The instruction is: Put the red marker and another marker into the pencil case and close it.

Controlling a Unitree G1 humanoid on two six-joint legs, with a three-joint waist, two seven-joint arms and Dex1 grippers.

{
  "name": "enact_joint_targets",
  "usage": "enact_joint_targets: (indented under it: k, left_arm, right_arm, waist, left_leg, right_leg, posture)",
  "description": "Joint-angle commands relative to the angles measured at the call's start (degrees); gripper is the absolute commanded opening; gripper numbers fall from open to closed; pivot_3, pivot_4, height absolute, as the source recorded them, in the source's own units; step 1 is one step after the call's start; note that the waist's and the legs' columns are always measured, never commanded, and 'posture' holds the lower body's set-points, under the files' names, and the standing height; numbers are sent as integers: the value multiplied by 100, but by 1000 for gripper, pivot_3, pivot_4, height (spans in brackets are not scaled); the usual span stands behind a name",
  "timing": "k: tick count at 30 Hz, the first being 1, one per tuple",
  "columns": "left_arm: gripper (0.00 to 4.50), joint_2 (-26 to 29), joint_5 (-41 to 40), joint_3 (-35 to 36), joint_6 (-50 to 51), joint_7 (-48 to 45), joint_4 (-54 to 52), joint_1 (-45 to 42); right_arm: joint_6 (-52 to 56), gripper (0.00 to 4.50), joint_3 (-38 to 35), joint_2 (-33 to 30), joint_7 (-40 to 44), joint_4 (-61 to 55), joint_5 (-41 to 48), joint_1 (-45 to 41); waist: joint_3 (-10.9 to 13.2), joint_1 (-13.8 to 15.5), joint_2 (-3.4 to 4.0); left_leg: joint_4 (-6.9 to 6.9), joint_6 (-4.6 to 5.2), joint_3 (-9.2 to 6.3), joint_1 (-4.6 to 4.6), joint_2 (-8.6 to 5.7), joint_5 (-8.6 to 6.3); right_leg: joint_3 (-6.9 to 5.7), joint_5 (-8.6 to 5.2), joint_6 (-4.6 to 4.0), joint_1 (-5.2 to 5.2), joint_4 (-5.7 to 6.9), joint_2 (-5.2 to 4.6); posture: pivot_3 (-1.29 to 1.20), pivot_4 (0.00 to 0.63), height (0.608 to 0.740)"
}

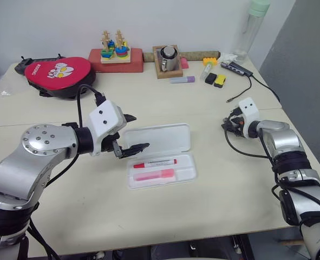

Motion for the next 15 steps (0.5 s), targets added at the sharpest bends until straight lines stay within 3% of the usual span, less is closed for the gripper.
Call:
enact_joint_targets:
  k: [1,7,15]
  left_arm:
    - [4500,43,33,148,-81,41,-85,-59]
    - [4500,35,23,148,-87,35,-68,-69]
    - [4500,188,-256,455,78,-165,-268,308]
  right_arm:
    - [273,1705,-85,-86,37,7,53,12]
    - [423,313,-57,-150,195,-213,121,77]
    - [653,288,51,-413,814,-1101,254,261]
  waist:
    - [0,1,0]
    - [0,13,0]
    - [0,-2,0]
  left_leg:
    - [0,0,0,0,0,0]
    - [3,0,-1,0,-1,0]
    - [-2,0,0,-1,-1,0]
  right_leg:
    - [0,0,0,0,0,0]
    - [0,1,2,2,0,0]
    - [0,1,2,-1,-2,0]
  posture:
    - [0,150,740]
    - [0,150,740]
    - [0,150,740]
